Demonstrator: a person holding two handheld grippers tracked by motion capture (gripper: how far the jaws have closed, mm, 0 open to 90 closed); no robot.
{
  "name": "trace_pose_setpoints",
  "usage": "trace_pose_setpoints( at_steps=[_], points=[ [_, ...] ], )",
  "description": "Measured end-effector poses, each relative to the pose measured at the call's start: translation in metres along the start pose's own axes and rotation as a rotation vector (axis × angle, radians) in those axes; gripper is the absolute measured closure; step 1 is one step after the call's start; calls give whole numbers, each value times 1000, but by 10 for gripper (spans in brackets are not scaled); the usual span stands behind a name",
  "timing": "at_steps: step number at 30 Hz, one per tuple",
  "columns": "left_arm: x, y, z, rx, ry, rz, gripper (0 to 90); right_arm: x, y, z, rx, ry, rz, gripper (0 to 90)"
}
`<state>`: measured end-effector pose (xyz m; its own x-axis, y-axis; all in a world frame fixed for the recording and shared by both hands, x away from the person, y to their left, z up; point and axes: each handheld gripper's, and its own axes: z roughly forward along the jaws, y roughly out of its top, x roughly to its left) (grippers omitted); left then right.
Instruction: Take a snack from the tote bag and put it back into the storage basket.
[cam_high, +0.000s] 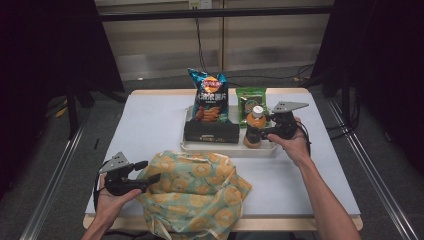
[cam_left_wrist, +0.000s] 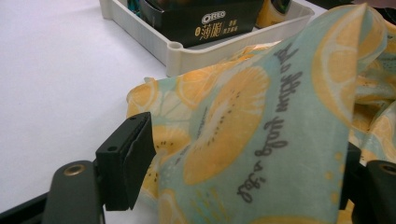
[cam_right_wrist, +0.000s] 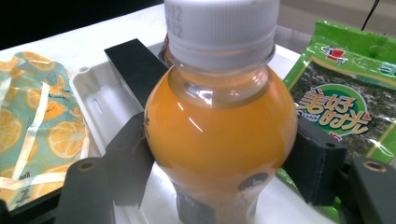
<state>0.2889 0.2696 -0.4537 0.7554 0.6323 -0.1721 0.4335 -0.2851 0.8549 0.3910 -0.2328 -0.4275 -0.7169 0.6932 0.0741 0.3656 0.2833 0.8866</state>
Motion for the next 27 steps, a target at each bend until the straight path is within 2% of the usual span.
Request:
trace_pose_setpoints(
  at_steps=[6, 9, 14, 19, 21, 25, 27],
  points=[
    [0, 0, -1, -2, 2, 1, 252, 3, 0, 1, 14, 10, 19, 289],
    [0, 0, -1, -11, -3, -1, 251, 4, -1, 1, 7, 6, 28, 252],
    [1, -3, 0, -6, 0, -16, 251, 10, -5, -4, 0, -37, 68, 184],
    [2, -3, -2, -6, 2, -15, 251, 20, -6, -7, -41, -91, 87, 183],
    [2, -3, -3, -13, 0, -13, 251, 23, -6, -7, -56, -111, 109, 174],
    [1, -2, -3, -16, 4, -16, 251, 31, -5, -4, -63, -157, 122, 187],
    [2, -2, -3, -18, 3, -15, 251, 34, -6, -4, -75, -177, 147, 190]
  ],
)
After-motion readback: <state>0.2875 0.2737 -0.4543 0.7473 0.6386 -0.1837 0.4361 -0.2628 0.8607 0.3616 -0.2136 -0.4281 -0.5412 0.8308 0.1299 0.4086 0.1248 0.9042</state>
